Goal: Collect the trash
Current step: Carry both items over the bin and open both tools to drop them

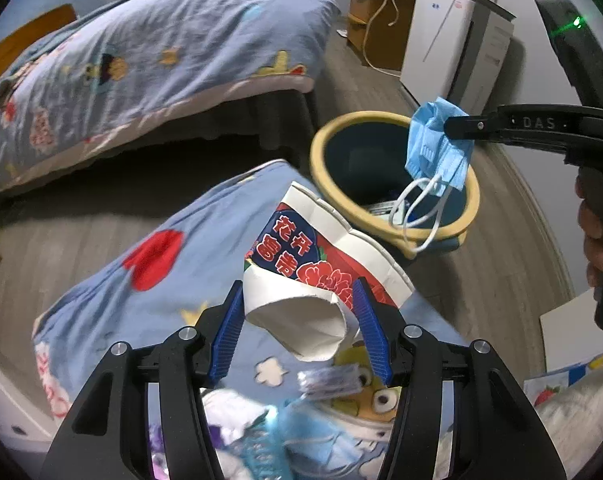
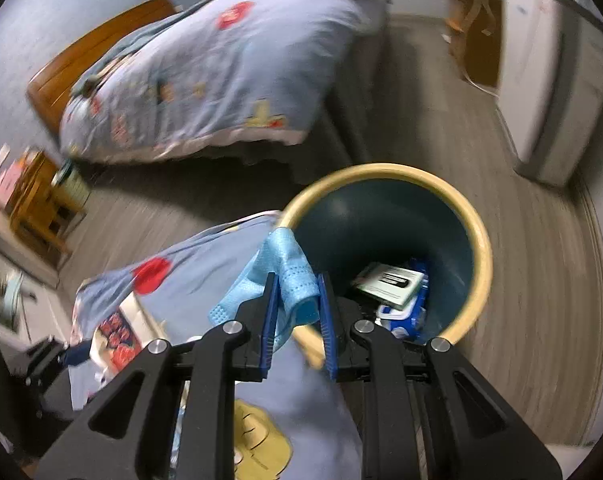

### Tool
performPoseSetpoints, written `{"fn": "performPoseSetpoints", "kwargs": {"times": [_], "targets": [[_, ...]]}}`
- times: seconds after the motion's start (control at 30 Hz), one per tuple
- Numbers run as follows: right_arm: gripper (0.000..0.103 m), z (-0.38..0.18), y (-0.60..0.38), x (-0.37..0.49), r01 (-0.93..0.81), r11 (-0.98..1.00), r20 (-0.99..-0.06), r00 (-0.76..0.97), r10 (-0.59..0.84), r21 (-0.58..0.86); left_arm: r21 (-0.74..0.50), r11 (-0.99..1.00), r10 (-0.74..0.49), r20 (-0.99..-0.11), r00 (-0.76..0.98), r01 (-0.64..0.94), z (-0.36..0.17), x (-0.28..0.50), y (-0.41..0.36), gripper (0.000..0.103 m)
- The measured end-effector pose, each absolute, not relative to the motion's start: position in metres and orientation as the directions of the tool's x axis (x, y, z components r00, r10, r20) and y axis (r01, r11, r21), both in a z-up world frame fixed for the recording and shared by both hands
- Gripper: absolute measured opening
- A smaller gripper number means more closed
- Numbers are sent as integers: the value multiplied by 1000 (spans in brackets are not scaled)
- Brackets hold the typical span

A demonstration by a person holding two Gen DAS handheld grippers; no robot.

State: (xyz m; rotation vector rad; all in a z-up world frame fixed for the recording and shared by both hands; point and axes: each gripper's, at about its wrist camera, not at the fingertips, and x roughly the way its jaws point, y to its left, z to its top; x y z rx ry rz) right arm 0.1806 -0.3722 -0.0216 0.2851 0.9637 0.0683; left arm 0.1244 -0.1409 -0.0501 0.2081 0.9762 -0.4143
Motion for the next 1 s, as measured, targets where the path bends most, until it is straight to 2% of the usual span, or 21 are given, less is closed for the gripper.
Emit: {"fn": "performPoseSetpoints", "kwargs": {"times": [0.27, 0.57, 0.67, 0.73, 0.77, 0.8, 0.87, 1.0], "targets": [[19, -39, -439, 179, 301, 909, -804, 592, 59, 288, 30, 865, -248, -842, 480, 500, -56, 155, -179, 56], [20, -56, -463, 181, 407, 861, -814, 581, 15, 307, 71, 828, -245, -847, 472, 556, -73, 197, -236, 56], [21, -56, -464, 183, 406, 845, -797, 603, 40, 349, 98, 818, -239, -838, 490, 567, -75, 205, -250, 57], [25, -52, -463, 185, 392, 844, -779, 625, 48, 367, 102, 817, -253, -821, 512, 567, -71, 209, -254, 69], [31, -51, -461, 186, 381, 848, -773, 633, 52, 369, 96, 819, -262, -815, 517, 566, -69, 211, -255, 72], [40, -51, -460, 187, 372, 851, -770, 635, 57, 370, 86, 822, -273, -809, 521, 563, -68, 212, -253, 74], [50, -52, -457, 189, 359, 857, -772, 633, 68, 369, 75, 823, -282, -806, 520, 563, -67, 213, -251, 74], [53, -56, -455, 190, 365, 850, -779, 621, 82, 380, 76, 829, -265, -819, 509, 554, -76, 213, -244, 77]]}}
